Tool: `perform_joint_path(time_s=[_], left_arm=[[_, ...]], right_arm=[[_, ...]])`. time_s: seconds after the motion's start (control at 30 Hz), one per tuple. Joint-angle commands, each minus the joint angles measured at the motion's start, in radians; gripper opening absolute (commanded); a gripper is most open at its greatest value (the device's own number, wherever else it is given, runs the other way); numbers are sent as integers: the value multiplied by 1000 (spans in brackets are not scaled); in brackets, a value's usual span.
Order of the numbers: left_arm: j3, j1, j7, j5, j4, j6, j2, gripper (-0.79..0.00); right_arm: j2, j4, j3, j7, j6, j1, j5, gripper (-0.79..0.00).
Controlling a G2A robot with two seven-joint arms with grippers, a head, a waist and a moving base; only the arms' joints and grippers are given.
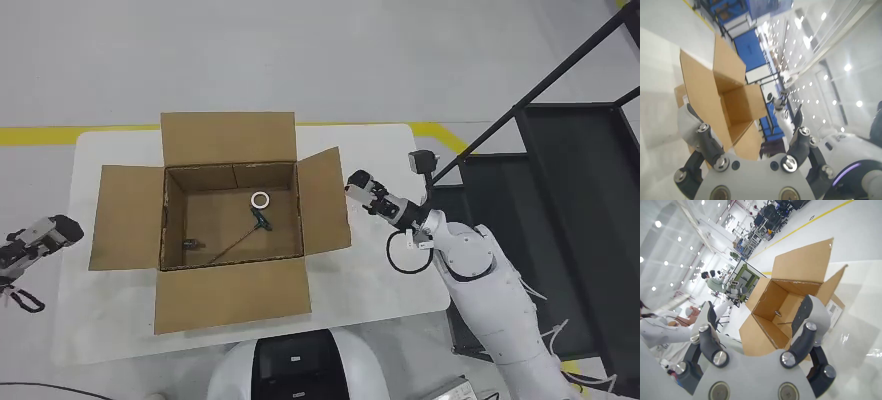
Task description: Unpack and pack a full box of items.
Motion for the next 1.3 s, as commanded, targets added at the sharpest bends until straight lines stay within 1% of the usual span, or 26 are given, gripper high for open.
perform_joint_path(time_s=[0.0, 0.03, 0.53, 0.6, 0.63, 0.67, 0.73, 0.83, 1.0, 1.1, 1.17, 1.27], left_arm=[[7, -11, -23, 46, 2, 48, 8, 0], [7, -13, -29, 56, 7, 54, 10, 0], [7, -13, -29, 56, 7, 54, 10, 0], [11, -9, 9, 91, -1, 60, 9, 0], [16, -11, 13, 102, -12, 41, 8, 0], [20, -15, 22, 104, -4, 17, 6, 0], [32, -35, 51, 148, 24, -7, 5, 0], [57, -74, 96, 207, 68, -27, 2, 0], [130, -158, 105, 241, 140, 9, -5, 0], [187, -215, 64, 236, 168, 25, -12, 0], [219, -248, 16, 199, 178, 9, -18, 0], [247, -265, -1, 157, 154, 26, -18, 0]], right_arm=[[6, 15, 12, 62, 36, -8, -10, 0], [9, 14, 15, 84, 40, -9, -9, 0], [8, 13, 11, 81, 44, -12, -3, 0], [6, 7, -9, 92, 65, -14, 34, 0], [6, 9, -12, 109, 76, -9, 55, 0], [7, 14, -12, 133, 95, -4, 79, 0], [14, 24, 6, 187, 139, 11, 74, 0], [19, 31, 44, 180, 147, 6, 121, 0], [25, 38, 91, 142, 165, -25, 136, 0], [25, 58, 73, 146, 200, -24, 122, 0], [23, 79, 42, 166, 226, -7, 120, 0], [16, 87, -16, 208, 233, 22, 155, 0]])
